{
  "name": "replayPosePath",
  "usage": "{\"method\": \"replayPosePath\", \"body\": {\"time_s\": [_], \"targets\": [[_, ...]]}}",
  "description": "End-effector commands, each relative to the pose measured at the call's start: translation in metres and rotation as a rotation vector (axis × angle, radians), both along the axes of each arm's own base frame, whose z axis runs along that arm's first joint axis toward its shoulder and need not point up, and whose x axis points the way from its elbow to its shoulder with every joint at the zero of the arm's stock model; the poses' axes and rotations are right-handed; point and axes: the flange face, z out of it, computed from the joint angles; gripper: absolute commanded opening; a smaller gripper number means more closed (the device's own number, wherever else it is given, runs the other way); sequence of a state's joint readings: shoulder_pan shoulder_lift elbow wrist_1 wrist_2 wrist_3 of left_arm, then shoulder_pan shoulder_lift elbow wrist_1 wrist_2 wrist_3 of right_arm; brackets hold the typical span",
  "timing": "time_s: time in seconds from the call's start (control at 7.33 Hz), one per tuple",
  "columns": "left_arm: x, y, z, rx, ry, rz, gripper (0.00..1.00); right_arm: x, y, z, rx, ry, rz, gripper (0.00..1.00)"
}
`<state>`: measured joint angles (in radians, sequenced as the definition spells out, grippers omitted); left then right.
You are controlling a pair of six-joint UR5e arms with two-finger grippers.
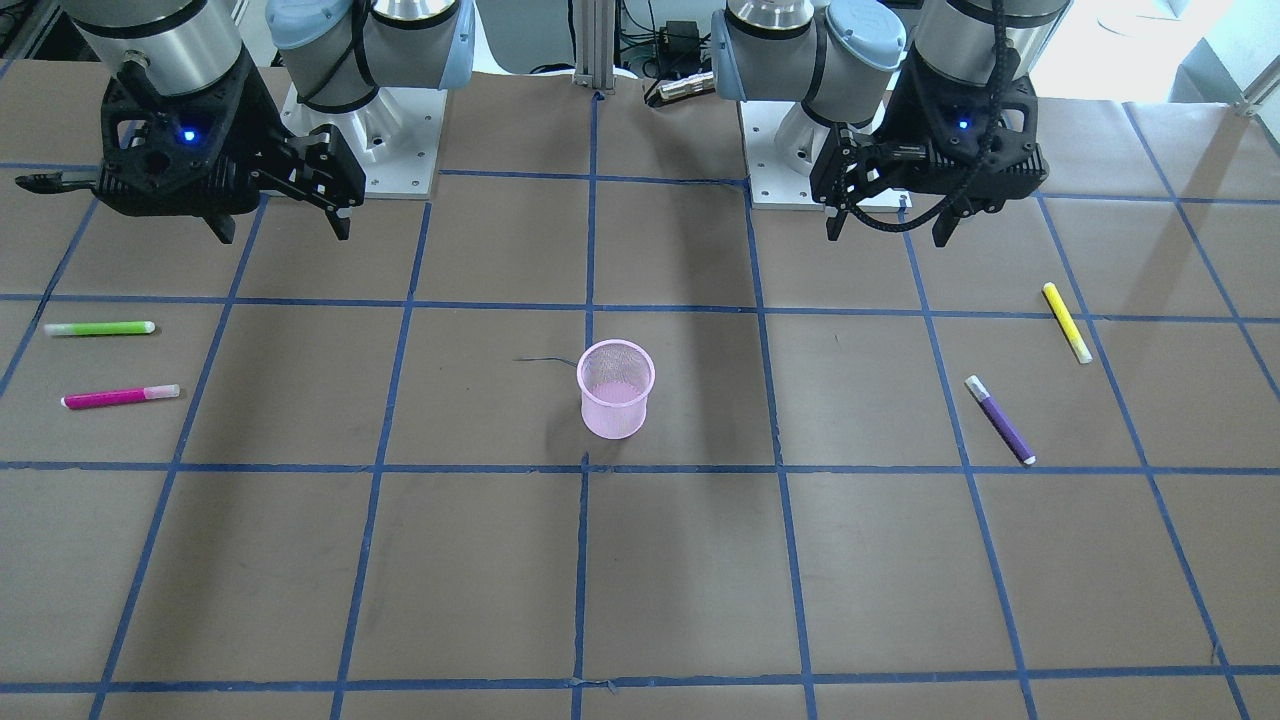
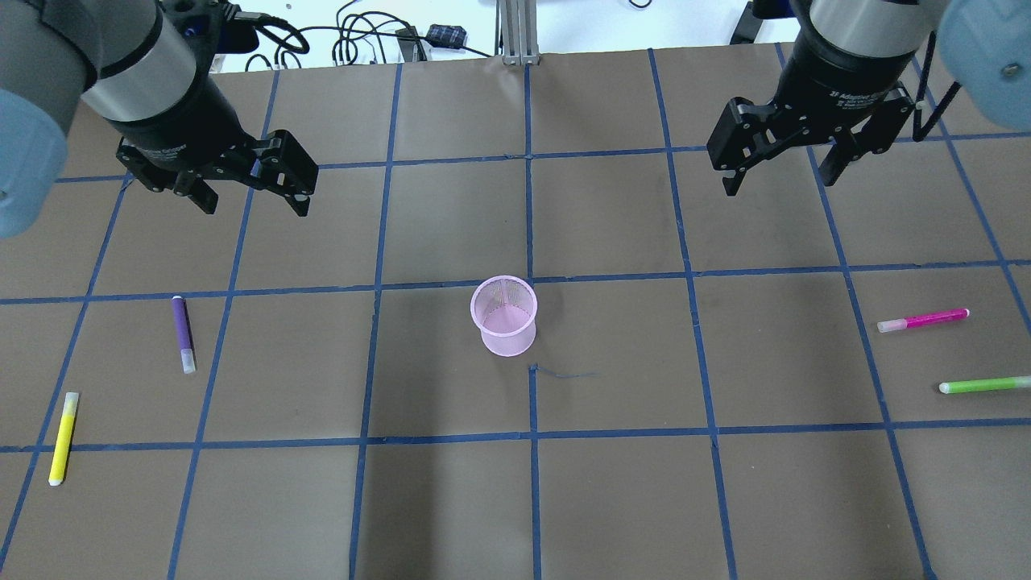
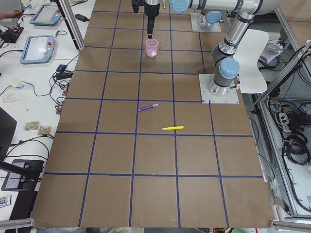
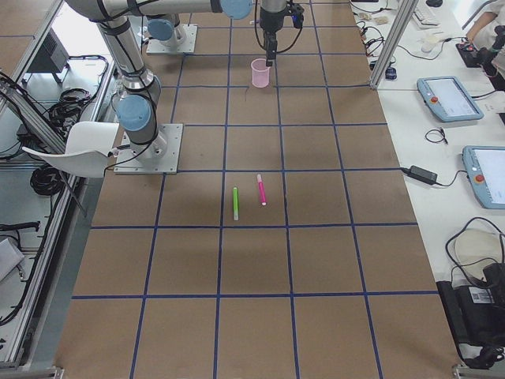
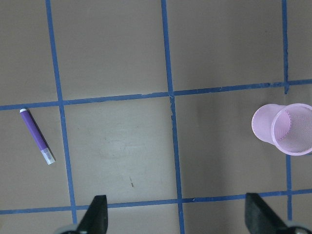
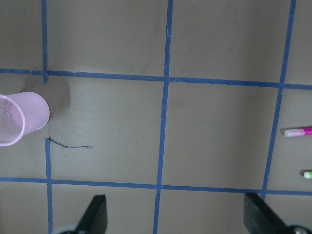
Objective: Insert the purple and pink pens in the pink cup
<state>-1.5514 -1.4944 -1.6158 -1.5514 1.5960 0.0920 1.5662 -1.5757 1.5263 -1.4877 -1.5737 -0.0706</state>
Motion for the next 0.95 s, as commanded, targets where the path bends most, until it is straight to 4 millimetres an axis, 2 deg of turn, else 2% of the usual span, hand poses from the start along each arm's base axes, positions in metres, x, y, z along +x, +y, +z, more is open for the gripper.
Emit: {"method": "replayPosePath", "body": {"time_s": [0.0, 0.27, 0.41, 0.55, 0.68, 0.82], "targets": [[0.001, 0.0, 0.0, 0.002, -0.001, 0.001, 1.0, -0.002, -0.001, -0.001, -0.001, 0.0, -0.002, 1.0], [0.001, 0.0, 0.0, 0.001, 0.002, 0.008, 1.0, -0.005, -0.004, 0.0, -0.012, 0.0, 0.0, 1.0], [0.001, 0.0, -0.003, 0.012, 0.004, 0.008, 1.0, -0.01, -0.007, 0.001, -0.019, 0.003, 0.053, 1.0], [-0.001, 0.0, -0.003, 0.014, 0.009, 0.006, 1.0, -0.026, -0.012, 0.003, -0.025, 0.011, 0.137, 1.0], [-0.001, 0.0, -0.005, 0.015, 0.012, 0.006, 1.0, -0.074, -0.02, 0.0, -0.014, 0.011, 0.157, 1.0], [0.001, 0.002, -0.005, 0.015, 0.012, 0.011, 1.0, -0.135, -0.023, -0.003, -0.006, 0.002, 0.242, 1.0]]}}
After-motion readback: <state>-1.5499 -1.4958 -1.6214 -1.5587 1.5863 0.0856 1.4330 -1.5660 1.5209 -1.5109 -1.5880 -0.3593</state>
